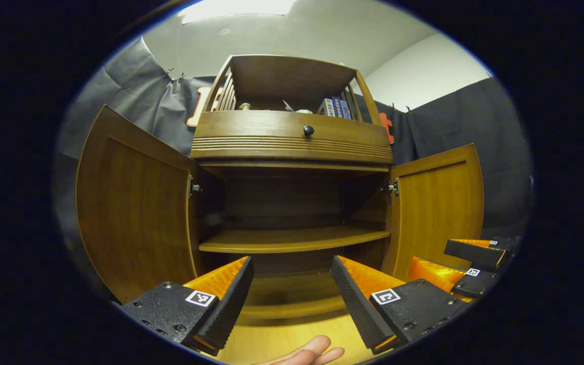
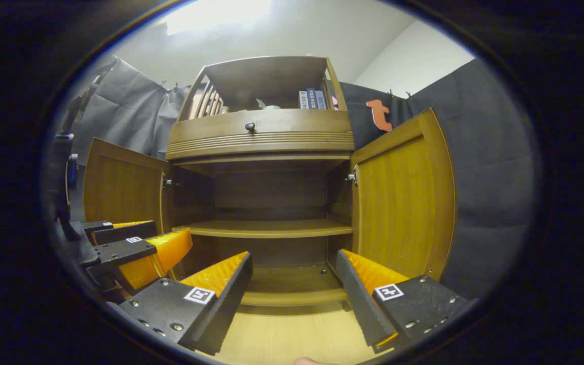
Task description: Open the right door of the double-door shoe cabinet with the right hand, and open the left door with the left hand.
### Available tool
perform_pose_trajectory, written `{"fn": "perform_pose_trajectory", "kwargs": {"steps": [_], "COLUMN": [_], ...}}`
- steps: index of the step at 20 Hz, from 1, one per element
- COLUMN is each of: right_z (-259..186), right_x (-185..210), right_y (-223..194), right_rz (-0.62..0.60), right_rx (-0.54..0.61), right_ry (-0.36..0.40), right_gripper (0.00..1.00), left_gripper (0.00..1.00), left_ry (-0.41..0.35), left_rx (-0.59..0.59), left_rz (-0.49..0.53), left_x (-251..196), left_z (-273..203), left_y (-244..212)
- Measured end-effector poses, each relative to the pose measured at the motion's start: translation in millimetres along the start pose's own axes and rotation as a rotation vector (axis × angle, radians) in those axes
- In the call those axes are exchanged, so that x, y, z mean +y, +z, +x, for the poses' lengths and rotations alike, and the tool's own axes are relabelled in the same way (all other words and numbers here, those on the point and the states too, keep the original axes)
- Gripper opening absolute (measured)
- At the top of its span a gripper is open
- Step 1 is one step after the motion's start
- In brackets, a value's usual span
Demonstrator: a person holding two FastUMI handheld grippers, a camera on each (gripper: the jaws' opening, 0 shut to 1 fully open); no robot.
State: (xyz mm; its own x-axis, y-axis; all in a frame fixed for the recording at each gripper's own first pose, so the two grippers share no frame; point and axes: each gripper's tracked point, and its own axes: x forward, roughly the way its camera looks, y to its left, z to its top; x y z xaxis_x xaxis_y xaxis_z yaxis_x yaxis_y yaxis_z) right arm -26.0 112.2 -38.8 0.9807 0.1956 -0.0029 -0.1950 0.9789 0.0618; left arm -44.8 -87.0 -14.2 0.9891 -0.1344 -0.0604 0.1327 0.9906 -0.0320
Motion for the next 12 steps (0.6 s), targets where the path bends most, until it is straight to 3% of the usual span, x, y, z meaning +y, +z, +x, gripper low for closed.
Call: {"fn": "perform_pose_trajectory", "kwargs": {"steps": [6,12], "right_z": [-6.9,-18.5], "right_x": [-5.9,-10.3], "right_y": [-6.2,-2.2], "right_rz": [-0.003,-0.027], "right_rx": [-0.018,-0.033], "right_ry": [0.003,-0.003], "right_gripper": [0.96,1.0], "left_gripper": [0.97,0.99], "left_ry": [-0.003,0.004], "left_rx": [-0.014,-0.023], "left_rz": [0.017,0.014], "left_x": [-7.8,-9.2], "left_z": [-6.1,-14.0], "left_y": [3.0,6.7]}}
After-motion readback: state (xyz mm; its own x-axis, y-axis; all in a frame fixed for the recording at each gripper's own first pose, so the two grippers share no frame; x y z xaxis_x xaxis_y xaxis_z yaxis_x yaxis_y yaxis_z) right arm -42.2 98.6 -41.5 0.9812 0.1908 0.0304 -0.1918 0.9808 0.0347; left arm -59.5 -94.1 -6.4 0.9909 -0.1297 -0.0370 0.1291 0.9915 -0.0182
